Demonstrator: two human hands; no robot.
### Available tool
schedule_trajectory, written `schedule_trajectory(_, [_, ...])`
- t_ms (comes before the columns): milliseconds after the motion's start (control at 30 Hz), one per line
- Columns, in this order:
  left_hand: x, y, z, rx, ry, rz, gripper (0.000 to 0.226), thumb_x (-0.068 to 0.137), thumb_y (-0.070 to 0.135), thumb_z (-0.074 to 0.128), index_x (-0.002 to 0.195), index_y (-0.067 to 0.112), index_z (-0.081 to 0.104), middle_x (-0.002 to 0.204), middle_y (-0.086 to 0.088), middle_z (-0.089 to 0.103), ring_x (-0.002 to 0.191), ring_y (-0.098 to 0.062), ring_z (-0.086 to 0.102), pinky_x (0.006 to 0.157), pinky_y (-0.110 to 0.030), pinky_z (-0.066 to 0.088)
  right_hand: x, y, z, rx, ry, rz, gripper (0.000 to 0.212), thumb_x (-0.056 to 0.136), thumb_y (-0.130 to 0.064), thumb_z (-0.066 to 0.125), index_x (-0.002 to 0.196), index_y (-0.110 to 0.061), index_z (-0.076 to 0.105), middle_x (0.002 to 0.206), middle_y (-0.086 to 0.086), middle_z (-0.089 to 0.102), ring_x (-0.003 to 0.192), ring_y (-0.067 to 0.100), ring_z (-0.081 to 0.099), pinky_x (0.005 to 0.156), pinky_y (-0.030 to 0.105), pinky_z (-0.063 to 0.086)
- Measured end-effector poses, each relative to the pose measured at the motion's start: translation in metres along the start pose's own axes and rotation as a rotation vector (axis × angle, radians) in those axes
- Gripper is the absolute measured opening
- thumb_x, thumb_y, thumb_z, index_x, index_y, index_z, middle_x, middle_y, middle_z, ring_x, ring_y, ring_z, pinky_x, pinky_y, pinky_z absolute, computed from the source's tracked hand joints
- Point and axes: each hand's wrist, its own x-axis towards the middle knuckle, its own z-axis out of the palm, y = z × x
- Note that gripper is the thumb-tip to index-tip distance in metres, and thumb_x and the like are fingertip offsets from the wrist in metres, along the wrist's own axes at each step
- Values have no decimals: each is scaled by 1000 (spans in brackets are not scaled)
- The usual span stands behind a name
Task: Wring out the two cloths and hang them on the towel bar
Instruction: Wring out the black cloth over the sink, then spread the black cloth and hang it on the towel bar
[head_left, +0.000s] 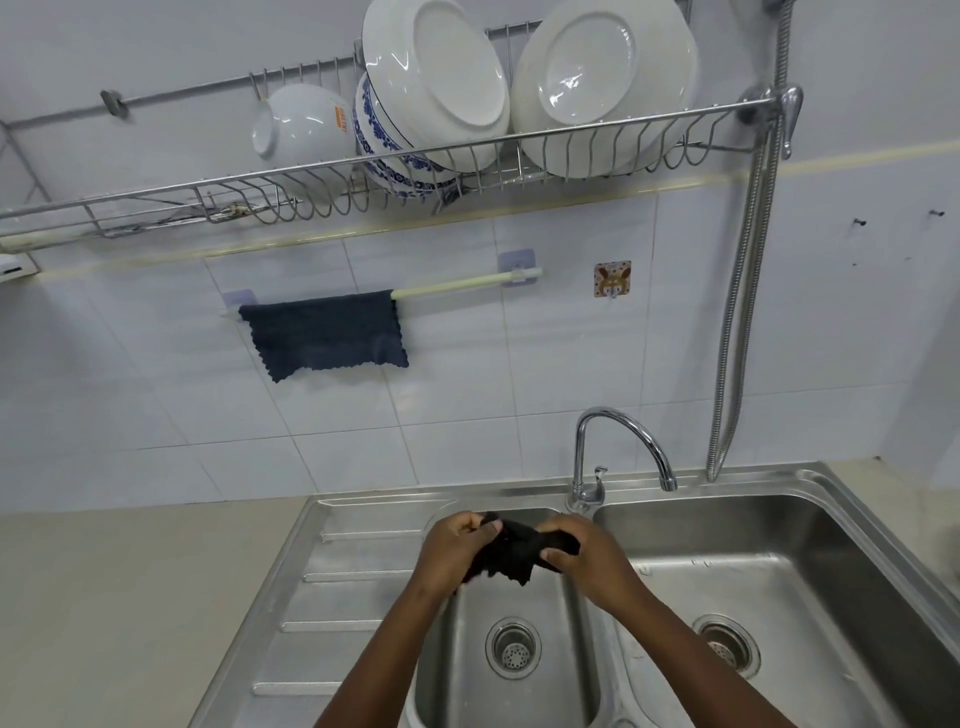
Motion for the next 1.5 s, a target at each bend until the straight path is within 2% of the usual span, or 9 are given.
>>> schedule_trajectory(133, [-3, 3, 7, 31, 51, 30, 31, 89, 36, 64, 65, 18, 57, 65, 0, 59, 64, -13, 53, 66, -30, 42, -8, 1, 0, -3, -64, 14, 29, 73, -5, 68, 93, -26, 63, 101, -1, 59, 91, 3, 57, 76, 12, 42])
schedule_trajectory(267, [-3, 22, 12, 43, 61, 108, 40, 86, 33, 68, 55, 22, 45, 50, 10, 49, 50, -5, 45, 57, -19, 38, -9, -9, 4, 93, -81, 53, 21, 78, -21, 72, 94, -26, 60, 106, -2, 57, 95, 6, 57, 81, 15, 45])
schedule_trajectory(533, [0, 40, 10, 163, 78, 222, 34, 84, 43, 68, 59, 25, 54, 54, 10, 54, 50, 1, 46, 50, -11, 36, -3, -30, 9, 204, 1, 53, 11, 83, -28, 69, 82, -19, 63, 79, -1, 64, 73, 11, 59, 60, 13, 43])
schedule_trajectory(700, [2, 42, -9, 132, 40, 220, 28, 75, 40, 78, 74, 17, 62, 59, 8, 56, 55, -4, 50, 51, -12, 37, 3, -30, -11, 447, 43, 132, 12, 90, -14, 59, 87, -20, 69, 86, 9, 71, 83, 26, 69, 78, 41, 56])
schedule_trajectory(867, [3, 43, -31, 343, -223, 148, 41, 71, 40, 81, 109, 32, 67, 62, 10, 54, 56, -1, 50, 53, -14, 35, 11, -40, -26, 186, -68, 18, 17, 91, -13, 55, 95, -26, 66, 98, -9, 67, 95, 2, 60, 86, 20, 45])
schedule_trajectory(967, [1, 45, -28, 434, -306, 181, 24, 75, 43, 77, 96, 34, 70, 67, 10, 56, 59, 0, 49, 56, -15, 35, 14, -51, -28, 62, -173, -65, 13, 91, -15, 57, 94, -22, 67, 91, -14, 63, 86, -10, 57, 76, 6, 40])
schedule_trajectory(1167, [-3, 42, -32, 200, -86, 155, 19, 88, 36, 63, 78, 20, 63, 74, 2, 65, 72, -11, 62, 72, -32, 51, 18, -37, -59, -255, -333, -63, 31, 79, -29, 72, 105, -15, 62, 89, -6, 59, 86, 11, 60, 72, 21, 44])
schedule_trajectory(1267, [-6, 48, -42, 121, 63, 120, 24, 97, 34, 52, 84, 17, 62, 85, -7, 66, 83, -17, 63, 73, -28, 54, 17, -16, -76, -357, -375, -6, 17, 80, -29, 70, 88, -17, 62, 85, -2, 57, 85, 16, 58, 63, 18, 39])
schedule_trajectory(1500, [5, 49, -75, 406, 230, 182, 15, 97, 22, 52, 94, 18, 66, 90, 0, 68, 82, -17, 62, 75, -24, 52, 40, -34, -108, -478, -298, -39, 26, 77, -35, 72, 63, -30, 51, 69, -6, 53, 72, 13, 53, 59, 22, 35])
